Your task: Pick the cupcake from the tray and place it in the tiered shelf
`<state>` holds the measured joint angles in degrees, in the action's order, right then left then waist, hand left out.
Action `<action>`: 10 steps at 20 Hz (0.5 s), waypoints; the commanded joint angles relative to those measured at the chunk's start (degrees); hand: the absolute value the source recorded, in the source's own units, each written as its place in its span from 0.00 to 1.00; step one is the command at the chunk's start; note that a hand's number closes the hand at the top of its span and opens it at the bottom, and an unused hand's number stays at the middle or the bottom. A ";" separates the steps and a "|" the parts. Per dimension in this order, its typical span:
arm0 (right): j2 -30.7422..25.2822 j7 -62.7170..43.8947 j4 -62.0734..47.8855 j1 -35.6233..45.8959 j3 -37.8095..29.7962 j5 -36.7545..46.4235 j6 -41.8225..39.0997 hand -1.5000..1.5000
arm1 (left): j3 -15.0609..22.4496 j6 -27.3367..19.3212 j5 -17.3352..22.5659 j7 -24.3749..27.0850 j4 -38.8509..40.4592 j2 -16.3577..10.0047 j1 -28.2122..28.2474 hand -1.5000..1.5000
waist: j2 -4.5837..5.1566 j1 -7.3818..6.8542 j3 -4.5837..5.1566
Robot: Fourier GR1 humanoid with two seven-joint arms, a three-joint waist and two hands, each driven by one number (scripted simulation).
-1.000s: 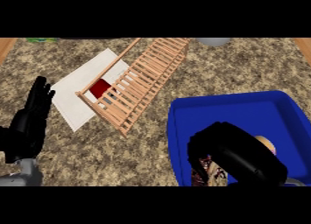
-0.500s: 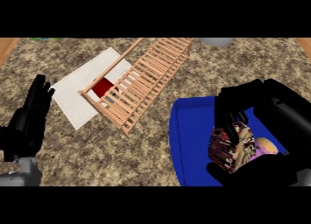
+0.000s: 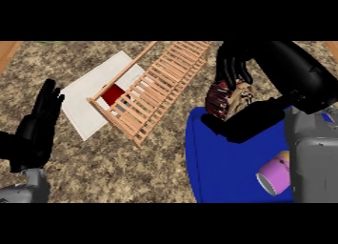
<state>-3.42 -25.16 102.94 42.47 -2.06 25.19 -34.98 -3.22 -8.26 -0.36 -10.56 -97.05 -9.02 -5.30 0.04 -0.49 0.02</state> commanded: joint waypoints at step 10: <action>3.38 18.10 -29.13 6.90 4.10 9.41 22.87 1.00 | -2.77 2.88 2.14 0.77 0.44 -1.12 -0.15 0.50 | 0.14 -0.43 -0.01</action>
<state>-0.61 -11.94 82.33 46.86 1.28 32.87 -18.41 -4.52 -6.76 0.30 -9.60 -96.40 -9.23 -5.27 0.17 -0.77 0.01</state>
